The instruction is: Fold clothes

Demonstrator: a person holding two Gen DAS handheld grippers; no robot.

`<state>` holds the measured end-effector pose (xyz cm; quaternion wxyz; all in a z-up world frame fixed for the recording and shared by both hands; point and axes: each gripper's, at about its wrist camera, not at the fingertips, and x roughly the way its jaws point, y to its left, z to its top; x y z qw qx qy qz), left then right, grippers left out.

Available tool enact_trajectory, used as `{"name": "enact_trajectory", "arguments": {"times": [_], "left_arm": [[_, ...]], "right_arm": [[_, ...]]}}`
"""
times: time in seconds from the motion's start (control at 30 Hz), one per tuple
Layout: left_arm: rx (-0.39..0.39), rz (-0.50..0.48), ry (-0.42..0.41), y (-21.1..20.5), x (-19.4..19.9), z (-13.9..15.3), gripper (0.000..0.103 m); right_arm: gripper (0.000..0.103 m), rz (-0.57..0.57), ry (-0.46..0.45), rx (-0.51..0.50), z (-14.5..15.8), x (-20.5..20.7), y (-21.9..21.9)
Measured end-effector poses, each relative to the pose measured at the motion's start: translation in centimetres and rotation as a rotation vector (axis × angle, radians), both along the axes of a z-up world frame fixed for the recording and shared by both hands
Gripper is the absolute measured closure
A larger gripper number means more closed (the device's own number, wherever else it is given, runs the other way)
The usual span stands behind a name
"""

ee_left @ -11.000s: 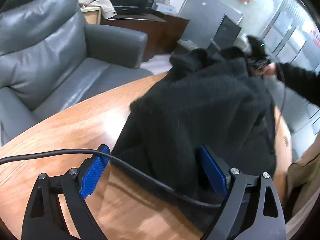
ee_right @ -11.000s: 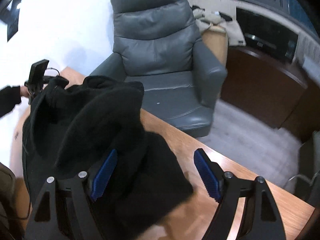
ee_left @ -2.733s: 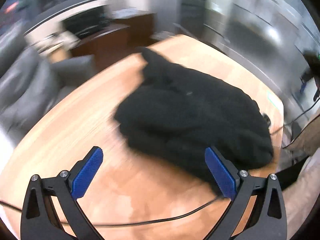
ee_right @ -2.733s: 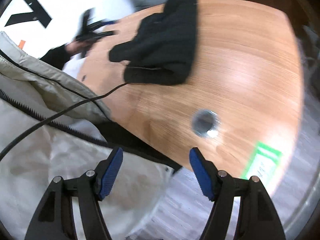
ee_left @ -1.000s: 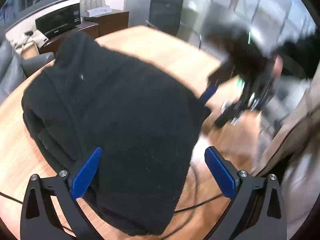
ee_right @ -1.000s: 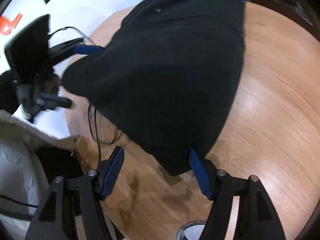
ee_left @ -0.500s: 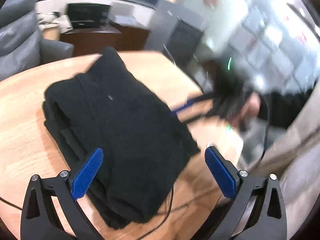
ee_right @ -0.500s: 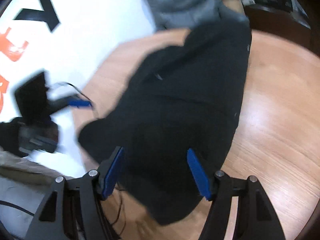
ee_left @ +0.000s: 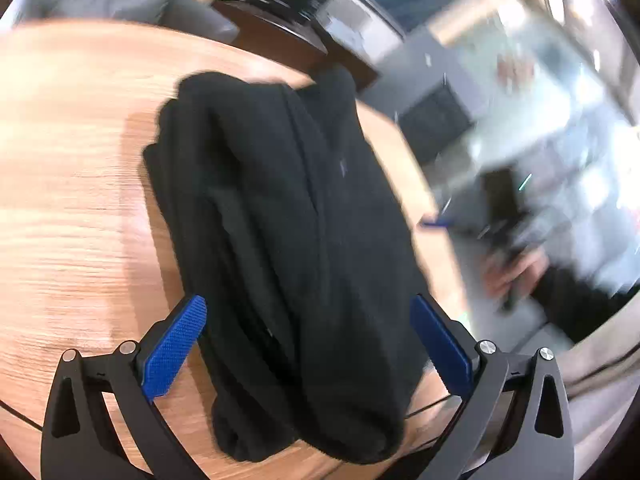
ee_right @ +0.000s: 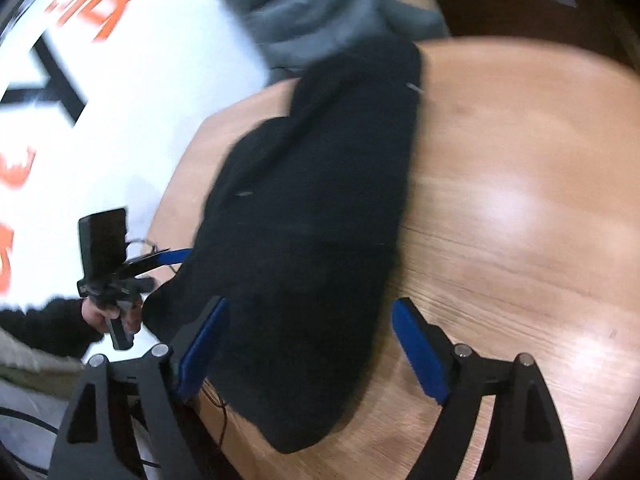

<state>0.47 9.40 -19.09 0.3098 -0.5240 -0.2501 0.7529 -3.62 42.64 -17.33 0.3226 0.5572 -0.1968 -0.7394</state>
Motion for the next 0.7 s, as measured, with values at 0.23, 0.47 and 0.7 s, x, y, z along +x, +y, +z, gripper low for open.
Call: {"name": "enact_trajectory", "arguments": {"times": [0.23, 0.47, 0.7], "left_arm": [[0.234, -0.066, -0.226, 1.0, -4.1, -5.9, 0.000], [0.295, -0.117, -0.254, 0.6, -3.3, -5.2, 0.000], [0.237, -0.149, -0.347, -1.4, -3.7, -7.5, 0.000]], "right_arm": [[0.015, 0.067, -0.130, -0.135, -5.0, -3.3, -0.2], [0.011, 0.136, -0.176, -0.178, -7.3, -3.2, -2.7], [0.009, 0.130, -0.158, -0.168, -7.9, -2.5, -3.9]]}}
